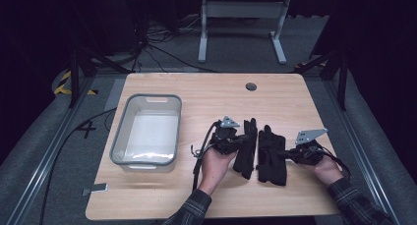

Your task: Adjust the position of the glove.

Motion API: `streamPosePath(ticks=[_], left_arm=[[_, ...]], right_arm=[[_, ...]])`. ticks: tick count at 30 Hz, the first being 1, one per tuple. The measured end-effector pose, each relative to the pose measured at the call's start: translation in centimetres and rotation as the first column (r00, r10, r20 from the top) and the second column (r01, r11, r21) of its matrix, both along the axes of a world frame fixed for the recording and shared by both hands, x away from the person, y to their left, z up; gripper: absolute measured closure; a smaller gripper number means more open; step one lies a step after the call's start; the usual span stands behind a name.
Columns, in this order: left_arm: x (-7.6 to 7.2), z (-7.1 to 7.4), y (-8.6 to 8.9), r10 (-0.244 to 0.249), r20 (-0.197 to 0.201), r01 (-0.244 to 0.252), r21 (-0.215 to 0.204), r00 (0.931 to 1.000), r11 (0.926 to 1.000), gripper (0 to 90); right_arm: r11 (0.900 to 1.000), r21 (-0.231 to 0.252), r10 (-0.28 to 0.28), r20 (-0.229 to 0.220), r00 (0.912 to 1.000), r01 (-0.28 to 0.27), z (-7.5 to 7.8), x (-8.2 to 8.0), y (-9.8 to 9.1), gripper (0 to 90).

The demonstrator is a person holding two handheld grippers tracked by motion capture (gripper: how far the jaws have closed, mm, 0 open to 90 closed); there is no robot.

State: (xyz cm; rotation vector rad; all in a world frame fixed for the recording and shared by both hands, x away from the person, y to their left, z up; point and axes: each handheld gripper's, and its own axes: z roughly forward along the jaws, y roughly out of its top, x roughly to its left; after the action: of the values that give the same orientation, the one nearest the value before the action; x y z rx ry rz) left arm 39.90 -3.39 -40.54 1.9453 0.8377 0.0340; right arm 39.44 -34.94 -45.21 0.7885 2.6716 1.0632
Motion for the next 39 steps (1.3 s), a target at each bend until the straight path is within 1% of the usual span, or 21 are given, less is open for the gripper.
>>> streamPosePath(ticks=[4, 9, 14, 18, 21, 23, 33, 36, 37, 39], left_arm=[[-0.1, 0.5, -0.1, -0.002, 0.007, 0.002, -0.017, 1.0, 0.9998, 87.7], [-0.1, 0.7, -0.5, -0.017, 0.001, 0.017, -0.026, 0.9999, 0.9995, 87.7], [0.0, 0.5, -1.0, -0.02, -0.002, 0.02, -0.016, 0.9998, 0.9997, 87.7], [0.0, 0.5, -0.9, -0.012, -0.005, 0.012, -0.01, 0.9999, 0.9999, 87.7], [-0.1, 0.3, -0.6, -0.005, -0.017, 0.005, -0.005, 0.9998, 1.0, 87.7], [-0.1, 0.2, -0.7, -0.012, -0.024, 0.012, -0.012, 0.9996, 0.9999, 87.7], [0.0, 0.5, -1.3, -0.026, -0.013, 0.026, -0.025, 0.9996, 0.9993, 87.7], [0.2, 0.7, -1.8, -0.034, -0.014, 0.034, -0.03, 0.9993, 0.999, 87.7], [0.3, 0.5, -1.9, -0.039, -0.016, 0.038, -0.024, 0.9991, 0.999, 87.7], [0.5, 0.3, -2.1, -0.04, -0.027, 0.04, -0.025, 0.9988, 0.9989, 87.7]], right_arm=[[1.0, 0.002, -0.002, -0.002, 1.0, 0.002, 0.0, 0.0, 0.0, 89.8], [1.0, 0.005, -0.004, -0.001, 1.0, 0.004, -0.1, 0.0, 0.1, 89.8], [1.0, 0.006, -0.005, -0.002, 1.0, 0.005, -0.1, 0.0, 0.1, 89.8], [1.0, 0.005, -0.003, 0.0, 1.0, 0.003, -0.1, 0.0, 0.1, 89.9], [1.0, 0.005, -0.002, 0.001, 1.0, 0.002, -0.1, 0.0, 0.1, 89.9], [1.0, 0.003, -0.002, 0.002, 1.0, 0.002, -0.1, 0.0, 0.1, 89.9], [0.9999, 0.01, 0.003, -0.002, 1.0, -0.003, -0.1, 0.1, 0.2, 89.9], [0.9998, 0.015, 0.016, -0.003, 0.9999, -0.016, -0.2, 0.6, 1.0, 89.9], [0.9997, 0.015, 0.02, -0.003, 0.9998, -0.02, -0.2, 0.7, 1.2, 90.0], [0.9995, 0.01, 0.03, 0.002, 0.9996, -0.03, -0.2, 0.8, 1.8, 89.9]])
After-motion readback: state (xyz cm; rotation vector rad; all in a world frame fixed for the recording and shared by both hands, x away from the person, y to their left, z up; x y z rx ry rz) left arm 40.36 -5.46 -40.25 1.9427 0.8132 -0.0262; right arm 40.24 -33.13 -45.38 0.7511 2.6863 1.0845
